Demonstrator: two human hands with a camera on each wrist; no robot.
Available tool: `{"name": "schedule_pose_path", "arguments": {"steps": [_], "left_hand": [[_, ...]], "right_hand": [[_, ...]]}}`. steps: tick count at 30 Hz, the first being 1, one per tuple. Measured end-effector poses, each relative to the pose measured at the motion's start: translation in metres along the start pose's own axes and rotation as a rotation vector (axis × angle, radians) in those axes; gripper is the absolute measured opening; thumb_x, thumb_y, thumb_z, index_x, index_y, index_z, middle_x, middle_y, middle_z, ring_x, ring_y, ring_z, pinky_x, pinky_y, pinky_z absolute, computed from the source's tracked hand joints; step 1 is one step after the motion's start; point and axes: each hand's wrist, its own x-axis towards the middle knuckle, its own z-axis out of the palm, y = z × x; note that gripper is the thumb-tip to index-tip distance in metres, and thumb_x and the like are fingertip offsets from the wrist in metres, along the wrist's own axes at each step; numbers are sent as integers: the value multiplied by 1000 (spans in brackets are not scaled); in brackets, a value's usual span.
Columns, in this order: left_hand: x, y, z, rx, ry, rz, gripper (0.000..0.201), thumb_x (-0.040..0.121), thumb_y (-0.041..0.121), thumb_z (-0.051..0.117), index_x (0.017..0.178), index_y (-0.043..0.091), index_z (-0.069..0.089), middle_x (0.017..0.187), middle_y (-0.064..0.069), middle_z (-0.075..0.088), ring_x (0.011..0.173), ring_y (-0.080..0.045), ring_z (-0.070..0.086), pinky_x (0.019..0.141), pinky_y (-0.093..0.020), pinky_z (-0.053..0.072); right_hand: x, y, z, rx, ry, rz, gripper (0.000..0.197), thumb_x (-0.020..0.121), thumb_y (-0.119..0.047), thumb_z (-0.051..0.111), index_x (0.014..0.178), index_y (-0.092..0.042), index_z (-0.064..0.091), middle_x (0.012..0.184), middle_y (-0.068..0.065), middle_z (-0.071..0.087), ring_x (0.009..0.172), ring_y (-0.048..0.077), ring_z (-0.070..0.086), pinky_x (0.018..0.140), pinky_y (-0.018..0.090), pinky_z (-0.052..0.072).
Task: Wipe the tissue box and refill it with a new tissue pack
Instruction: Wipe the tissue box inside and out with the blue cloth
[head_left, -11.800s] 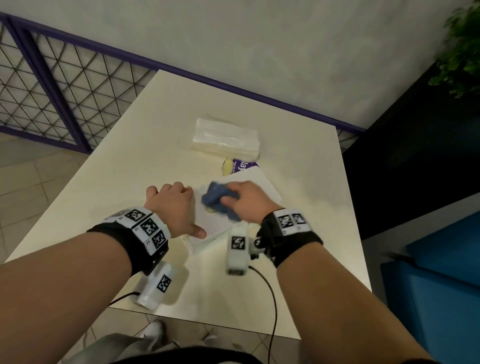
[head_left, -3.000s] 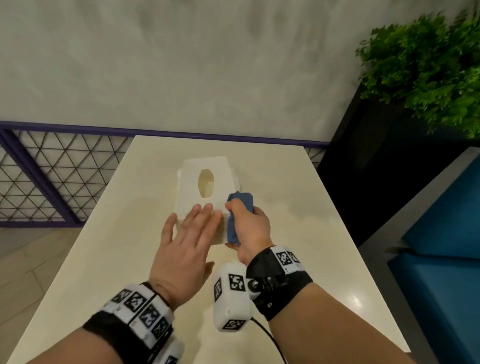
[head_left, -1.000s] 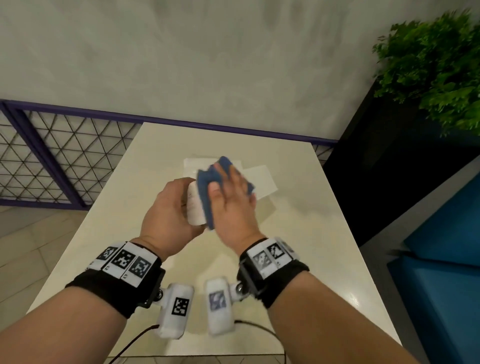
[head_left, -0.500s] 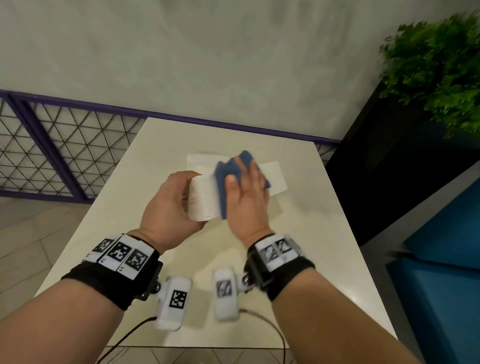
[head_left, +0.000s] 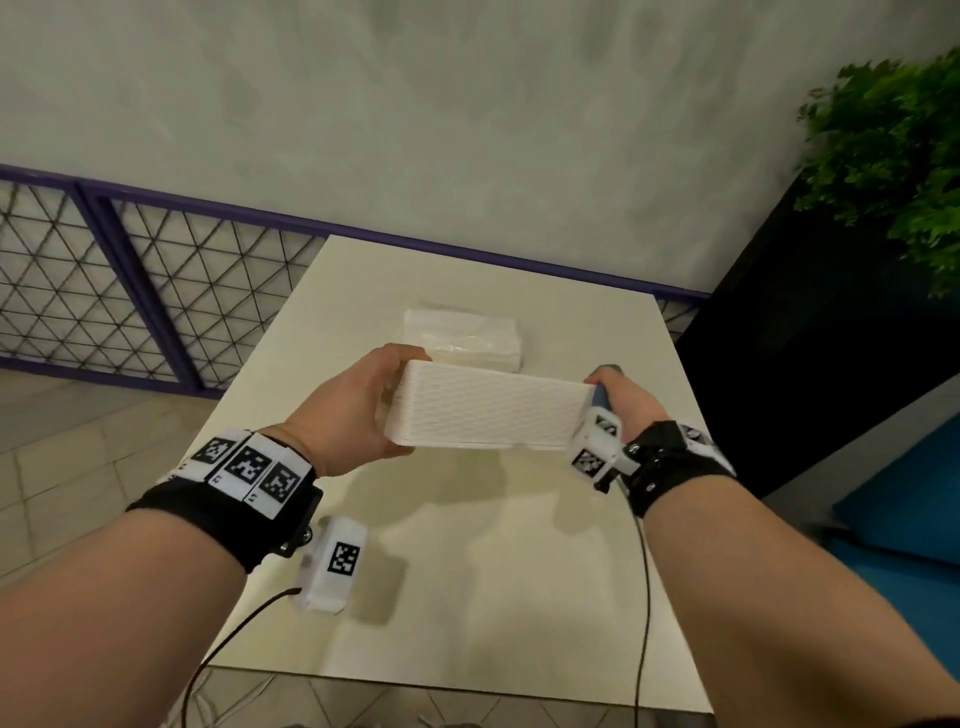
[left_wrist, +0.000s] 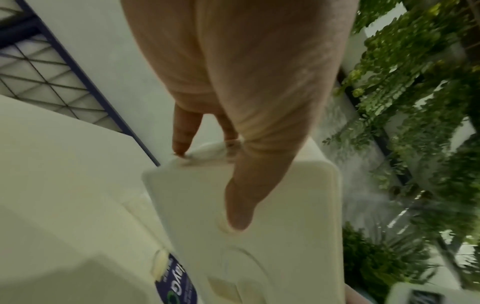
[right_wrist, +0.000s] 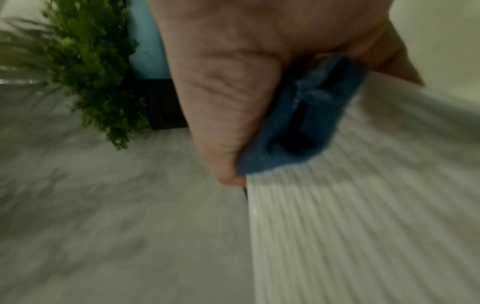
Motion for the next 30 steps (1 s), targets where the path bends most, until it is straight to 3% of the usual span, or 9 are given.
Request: {"name": "schedule_pose_path", "arguments": {"steps": [2,4,6,8,13,21,23,26,30], "left_hand": [[2,-4,-1,191,-103,-134,117,55,36,90,142,47,12,155,12,20,143,-16,23,117,-42,17],[2,3,6,380,-72,-131,130,55,54,84,148,41,-6,160,10,-5,147,-22,-5,115,-54,-3],[6,18,24,538,-47,-31,123,63,62,75,150,32,-7,161,8,-6,147,-22,-9,115,-58,-7],[11,32,48,645,-66,38,115,72,61,68,151,27,-9,161,5,-5,148,-23,-8,113,-62,-8],[17,26,67,608,183,51,94,61,31,82,139,24,30,134,-2,51,121,-29,48,104,-68,25],[13,-3,40,256,252,-138,80,58,17,79,129,20,41,119,-3,52,112,-29,50,107,-63,25],[16,4,42,179,248,-134,80,58,16,80,127,22,40,114,0,54,107,-30,54,100,-63,34],[16,13,44,22,275,-122,82,57,14,83,126,24,40,105,12,51,100,-26,57,96,-59,41],[4,13,39,56,214,-128,81,57,13,82,127,22,43,109,15,44,93,-12,41,104,-59,33]], "right_hand": [[1,5,11,5,78,25,24,71,-26,61,61,-8,48,64,11,49,51,20,43,57,26,34],[12,14,22,75,111,24,36,64,-33,68,76,-7,47,72,10,53,59,21,50,59,28,39],[3,19,36,102,102,0,50,48,-41,69,83,-12,46,78,9,54,65,23,52,67,33,40],[-21,19,53,165,115,-72,48,62,-39,69,97,-13,49,87,7,56,74,26,55,70,35,43],[-77,15,68,197,5,-291,24,79,-32,68,96,-18,59,89,7,65,70,20,59,62,32,48],[-98,-17,29,291,-113,-455,27,82,-38,63,101,-19,64,87,-1,67,77,17,62,62,26,46],[-115,-11,51,14,-196,-559,44,82,-54,53,111,-23,61,105,3,67,95,18,62,80,31,51],[-112,13,80,-591,-194,-823,52,93,-57,26,143,-41,30,155,5,28,143,24,22,117,47,22],[-79,4,61,-401,-235,-686,44,103,-31,27,147,-26,32,153,1,35,142,20,31,117,39,26]]}}
